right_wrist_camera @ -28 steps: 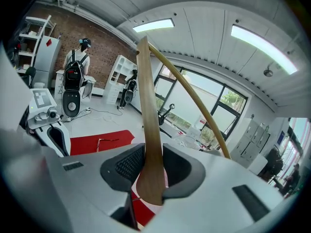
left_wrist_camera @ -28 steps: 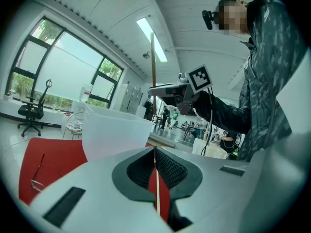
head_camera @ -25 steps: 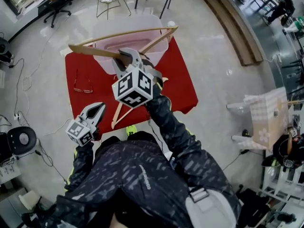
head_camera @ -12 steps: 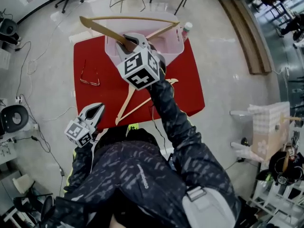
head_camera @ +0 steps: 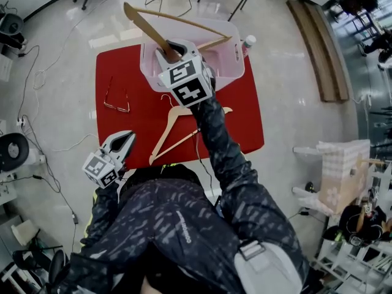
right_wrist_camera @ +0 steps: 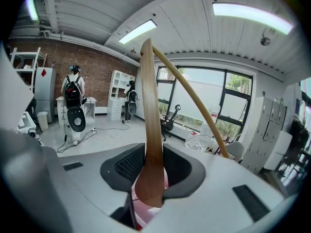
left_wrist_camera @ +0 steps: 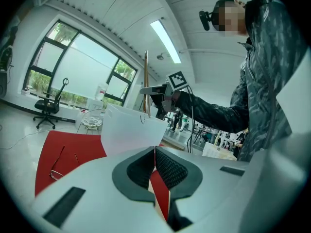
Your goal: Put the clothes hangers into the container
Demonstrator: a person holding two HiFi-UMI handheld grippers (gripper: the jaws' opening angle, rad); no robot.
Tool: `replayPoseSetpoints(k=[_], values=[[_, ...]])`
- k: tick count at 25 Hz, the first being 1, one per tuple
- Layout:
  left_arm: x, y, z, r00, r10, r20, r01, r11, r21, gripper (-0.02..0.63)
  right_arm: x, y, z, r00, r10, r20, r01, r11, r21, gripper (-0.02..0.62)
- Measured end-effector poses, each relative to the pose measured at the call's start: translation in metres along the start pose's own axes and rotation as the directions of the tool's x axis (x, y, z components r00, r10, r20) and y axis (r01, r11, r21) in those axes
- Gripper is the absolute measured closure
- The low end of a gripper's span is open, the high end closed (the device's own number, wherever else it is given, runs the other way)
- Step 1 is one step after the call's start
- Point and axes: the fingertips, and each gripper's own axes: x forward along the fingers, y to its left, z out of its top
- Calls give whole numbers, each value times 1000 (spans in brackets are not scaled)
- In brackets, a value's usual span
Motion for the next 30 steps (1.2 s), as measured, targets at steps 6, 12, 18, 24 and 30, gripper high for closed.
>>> replayPoseSetpoints(k=[6, 12, 18, 24, 30], values=[[6, 13, 11, 1000, -6, 2, 6, 1000, -1, 594, 11, -25, 26, 998, -34, 44, 30, 996, 83, 476], [11, 27, 15, 1000, -16, -3, 16, 1000, -9, 594, 33, -36, 28, 998, -60, 20, 58, 994, 88, 476], [14, 34, 15, 1000, -24, -7, 24, 1000, -16, 594, 54, -31, 5, 998, -49, -49, 53, 995, 83, 474], [15, 40, 14, 1000, -27, -10, 27, 999, -26, 594, 73, -24, -23, 990, -14, -141, 25, 997, 74, 472], [13, 44, 8, 1000, -29, -8, 28, 999, -44, 594, 85, -14, -42, 977, 41, -210, -24, 996, 80, 467]])
